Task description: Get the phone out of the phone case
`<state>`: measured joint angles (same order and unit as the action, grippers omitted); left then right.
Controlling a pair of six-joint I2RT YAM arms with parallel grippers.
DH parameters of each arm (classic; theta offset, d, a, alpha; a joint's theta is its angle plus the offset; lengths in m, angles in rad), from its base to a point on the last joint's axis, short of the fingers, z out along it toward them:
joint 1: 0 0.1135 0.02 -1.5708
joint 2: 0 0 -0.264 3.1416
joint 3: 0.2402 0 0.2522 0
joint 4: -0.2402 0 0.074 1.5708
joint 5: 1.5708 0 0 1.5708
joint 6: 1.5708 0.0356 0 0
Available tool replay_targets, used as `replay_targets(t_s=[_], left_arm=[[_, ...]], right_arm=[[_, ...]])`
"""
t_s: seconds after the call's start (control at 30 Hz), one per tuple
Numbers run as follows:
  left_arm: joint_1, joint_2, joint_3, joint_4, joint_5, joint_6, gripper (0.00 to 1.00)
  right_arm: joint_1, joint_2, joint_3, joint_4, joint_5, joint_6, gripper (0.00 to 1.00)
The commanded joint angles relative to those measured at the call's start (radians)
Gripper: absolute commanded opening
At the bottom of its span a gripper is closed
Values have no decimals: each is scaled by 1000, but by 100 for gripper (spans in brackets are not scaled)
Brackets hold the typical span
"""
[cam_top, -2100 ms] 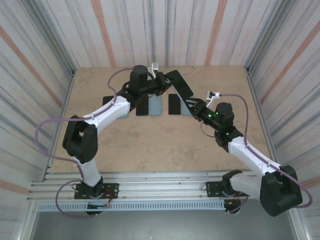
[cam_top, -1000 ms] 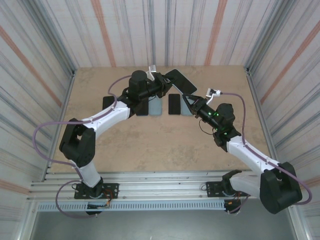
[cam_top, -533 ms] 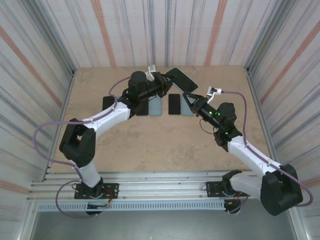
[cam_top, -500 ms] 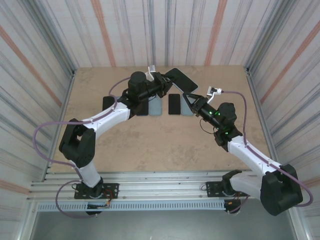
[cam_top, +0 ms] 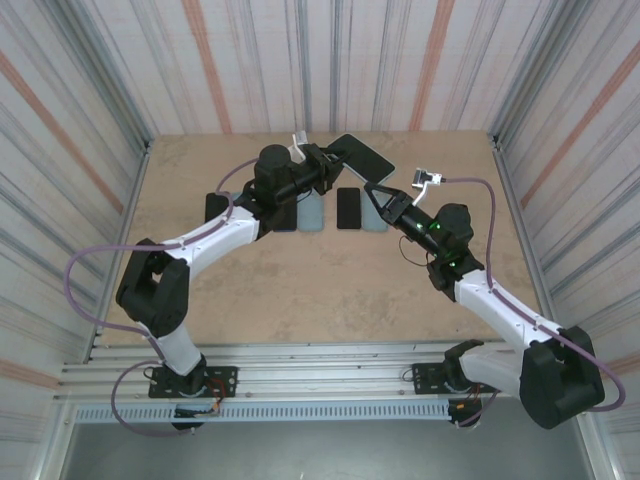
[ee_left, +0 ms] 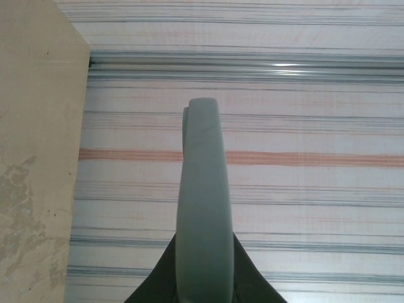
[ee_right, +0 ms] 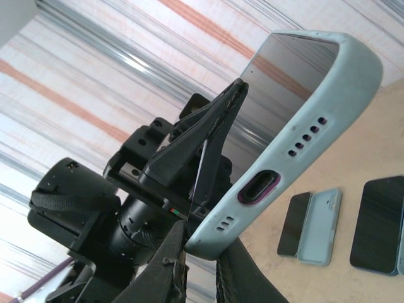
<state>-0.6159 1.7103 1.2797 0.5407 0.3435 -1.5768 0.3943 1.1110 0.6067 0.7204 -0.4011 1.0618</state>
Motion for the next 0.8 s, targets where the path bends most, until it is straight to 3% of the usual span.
replay_targets(t_s=[0.0, 0.3, 0.53, 0.77], left_arm=[[-28, -115, 47, 123, 50, -46, 1], [-35, -121, 52, 134, 42, -50, 1], [-38, -108, 67, 150, 47, -47, 0], [-13, -109, 60, 113, 70, 13, 0]], right_arm=[[-29, 40, 2, -99, 29, -95, 8], [-59, 74, 14, -159, -6, -89, 8], [-79, 97, -2, -96, -48, -27, 11], [-111, 72, 14, -102, -95, -45, 20]])
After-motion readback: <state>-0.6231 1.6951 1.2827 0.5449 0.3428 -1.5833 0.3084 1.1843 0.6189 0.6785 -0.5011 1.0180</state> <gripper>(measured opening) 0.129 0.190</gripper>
